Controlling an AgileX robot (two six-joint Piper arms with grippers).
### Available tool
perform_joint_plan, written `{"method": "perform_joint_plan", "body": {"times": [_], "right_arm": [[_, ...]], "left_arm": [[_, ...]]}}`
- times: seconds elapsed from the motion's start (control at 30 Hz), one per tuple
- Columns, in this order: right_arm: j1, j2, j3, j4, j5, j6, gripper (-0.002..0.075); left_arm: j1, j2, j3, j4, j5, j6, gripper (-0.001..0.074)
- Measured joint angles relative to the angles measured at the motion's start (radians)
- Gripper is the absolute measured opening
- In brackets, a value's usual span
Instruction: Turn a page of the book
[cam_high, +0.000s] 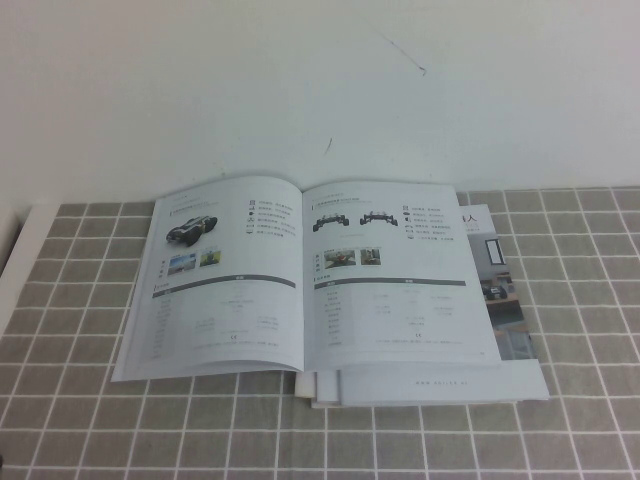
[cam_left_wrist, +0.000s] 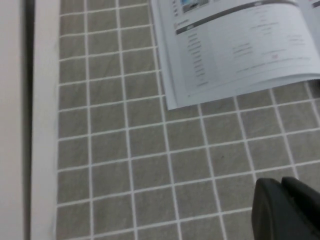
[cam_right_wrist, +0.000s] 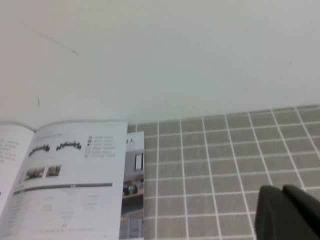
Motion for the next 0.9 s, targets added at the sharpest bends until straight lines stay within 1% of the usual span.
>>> {"method": "perform_joint_plan", "body": {"times": [0.07, 0.13, 0.27, 0.43, 0.5, 0.67, 0.77, 0.9], "right_arm": [[0.0, 0.0, 0.011, 0.018, 0.018, 0.0, -0.0001], [0.0, 0.0, 0.019, 0.035, 0.025, -0.007, -0.0002], [0.0, 0.0, 0.029, 0.044, 0.034, -0.08, -0.0002], [0.0, 0.0, 0.055, 0.06, 0.043, -0.145, -0.0002], [0.017, 0.002, 0.059, 0.062, 0.048, -0.161, -0.0002], [0.08, 0.006, 0.059, 0.102, 0.083, -0.234, -0.0002], [0.084, 0.04, 0.059, 0.121, 0.135, -0.279, -0.0002], [0.084, 0.131, 0.044, 0.141, 0.199, -0.324, -0.0002]], "left_arm": [[-0.005, 0.005, 0.0, -0.05, -0.048, 0.034, -0.0004], [-0.028, 0.013, 0.0, -0.08, -0.108, 0.068, -0.0004], [-0.056, 0.026, 0.0, -0.124, -0.217, 0.084, -0.0004], [-0.059, 0.037, 0.0, -0.257, -0.31, 0.095, -0.0004], [-0.059, 0.043, 0.0, -0.296, -0.327, 0.117, -0.0004], [-0.059, 0.094, 0.0, -0.384, -0.336, 0.323, -0.0004], [-0.06, 0.16, -0.005, -0.416, -0.338, 0.417, -0.0004], [-0.06, 0.281, -0.071, -0.437, -0.307, 0.53, -0.0004]]}}
